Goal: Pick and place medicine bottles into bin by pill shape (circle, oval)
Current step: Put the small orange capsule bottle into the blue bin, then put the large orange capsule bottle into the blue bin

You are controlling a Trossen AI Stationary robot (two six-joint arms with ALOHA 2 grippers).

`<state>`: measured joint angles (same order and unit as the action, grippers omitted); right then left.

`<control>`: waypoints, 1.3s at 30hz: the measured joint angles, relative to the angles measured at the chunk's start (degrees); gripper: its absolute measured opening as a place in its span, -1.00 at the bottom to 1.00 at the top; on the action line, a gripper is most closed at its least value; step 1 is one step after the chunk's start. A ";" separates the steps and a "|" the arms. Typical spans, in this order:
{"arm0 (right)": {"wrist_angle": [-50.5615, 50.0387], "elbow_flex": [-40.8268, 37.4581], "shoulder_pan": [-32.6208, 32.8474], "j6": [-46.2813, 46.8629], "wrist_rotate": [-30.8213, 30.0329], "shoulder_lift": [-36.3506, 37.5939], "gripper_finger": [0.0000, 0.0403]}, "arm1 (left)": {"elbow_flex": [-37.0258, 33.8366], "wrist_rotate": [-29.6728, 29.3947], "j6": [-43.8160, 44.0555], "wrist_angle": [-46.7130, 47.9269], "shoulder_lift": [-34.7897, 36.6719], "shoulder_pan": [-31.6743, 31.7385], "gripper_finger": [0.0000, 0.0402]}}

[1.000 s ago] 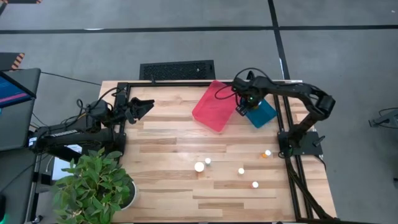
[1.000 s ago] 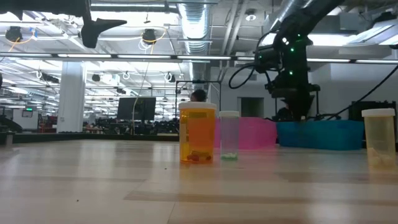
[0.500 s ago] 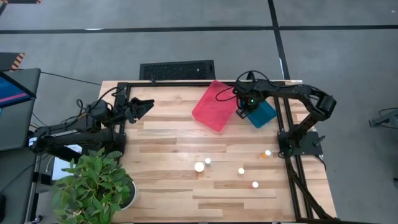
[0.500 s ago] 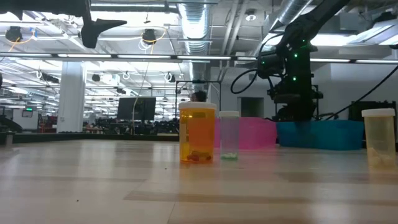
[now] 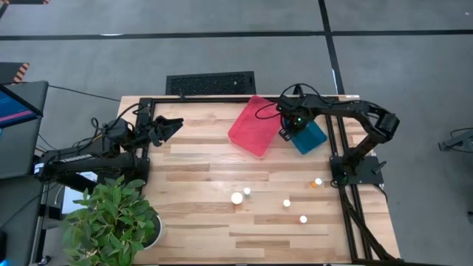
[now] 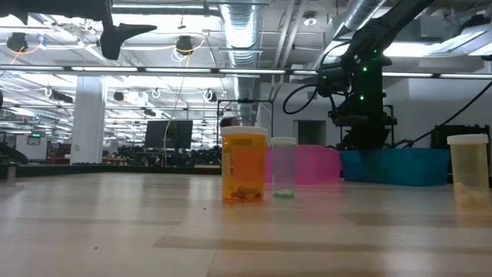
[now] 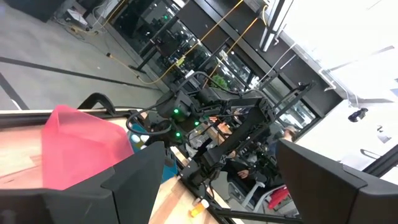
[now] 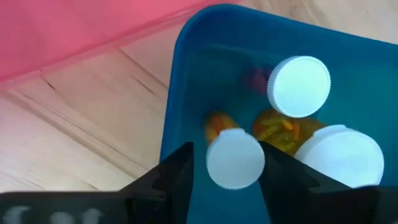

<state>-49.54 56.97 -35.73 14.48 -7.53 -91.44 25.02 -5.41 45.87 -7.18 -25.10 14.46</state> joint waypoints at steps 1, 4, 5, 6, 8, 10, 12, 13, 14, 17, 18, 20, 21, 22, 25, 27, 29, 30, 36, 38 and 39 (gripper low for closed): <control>0.00 0.00 0.00 0.00 0.00 0.00 -0.08 | 0.00 0.00 0.00 0.00 0.00 0.00 0.50; -0.02 0.00 0.00 -0.01 0.00 -0.02 -0.06 | 0.00 0.00 0.00 0.00 0.02 -0.02 0.50; -0.02 0.00 0.00 -0.01 0.01 -0.02 -0.06 | 0.00 -0.02 0.00 0.00 0.02 0.00 0.50; -0.02 0.00 0.00 0.00 0.02 -0.02 -0.06 | 0.00 -0.02 0.00 0.00 0.00 0.00 0.50; -0.04 0.00 0.00 0.00 0.04 -0.02 -0.08 | 0.00 -0.02 0.00 0.00 0.02 -0.02 0.50; -0.10 0.00 0.00 -0.02 0.07 -0.02 -0.09 | 0.00 -0.02 -0.01 0.00 0.02 0.00 0.50; -0.53 0.16 0.00 -0.02 0.11 -0.04 -0.11 | 0.00 -0.02 0.00 0.00 0.00 0.00 0.50; -0.99 0.45 0.00 -0.08 0.11 -0.07 -0.11 | 0.00 -0.02 0.00 0.00 0.01 -0.02 0.50; -1.34 0.81 0.00 -0.41 0.11 -0.07 -0.12 | 0.00 -0.02 0.00 0.00 0.00 0.00 0.50; -2.26 2.24 0.00 -1.01 0.11 -0.07 -0.13 | -0.02 -0.04 0.00 0.00 0.00 -0.02 0.50; -2.64 2.81 0.00 -1.13 0.11 -0.07 -0.13 | 0.00 -0.12 0.00 0.00 0.01 -0.01 0.50; -3.41 3.80 0.00 -1.50 0.11 -0.07 -0.12 | 0.00 -0.45 0.00 0.00 0.02 0.00 0.50; -3.72 4.27 0.00 -1.72 0.11 -0.07 -0.12 | 0.00 -0.52 0.00 0.00 0.01 -0.01 0.50; -3.92 4.73 -0.01 -2.18 0.11 -0.07 -0.12 | 0.00 -0.62 0.00 0.00 0.02 -0.01 0.50; -4.77 5.88 -0.02 -2.58 0.11 -0.07 -0.11 | 0.00 -0.68 0.00 0.00 0.00 0.00 0.50; -5.31 6.47 -0.02 -2.91 0.11 -0.07 -0.11 | 0.00 -0.66 0.00 0.00 0.02 0.00 0.50; -6.60 7.24 -0.02 -3.03 0.11 -0.07 -0.12 | 0.00 -0.66 0.00 0.00 0.00 -0.01 0.50; -7.45 7.80 -0.02 -3.07 0.09 -0.07 -0.12 | 0.00 -0.66 -0.02 0.00 0.02 0.00 0.50; -16.98 13.46 0.72 -3.85 0.11 0.79 -0.12 | 0.00 -1.13 -0.04 0.00 0.01 -0.01 0.50; -21.02 15.50 1.89 -3.87 0.09 2.32 -0.12 | 0.00 -1.14 -0.04 0.00 0.00 -0.01 0.50; -22.94 16.27 2.59 -3.81 0.12 3.38 -0.12 | -0.01 -1.13 -0.04 -0.01 0.01 -0.01 0.50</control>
<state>-72.47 73.24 -33.13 10.67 -7.41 -88.06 25.01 -6.54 45.82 -7.19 -25.10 14.45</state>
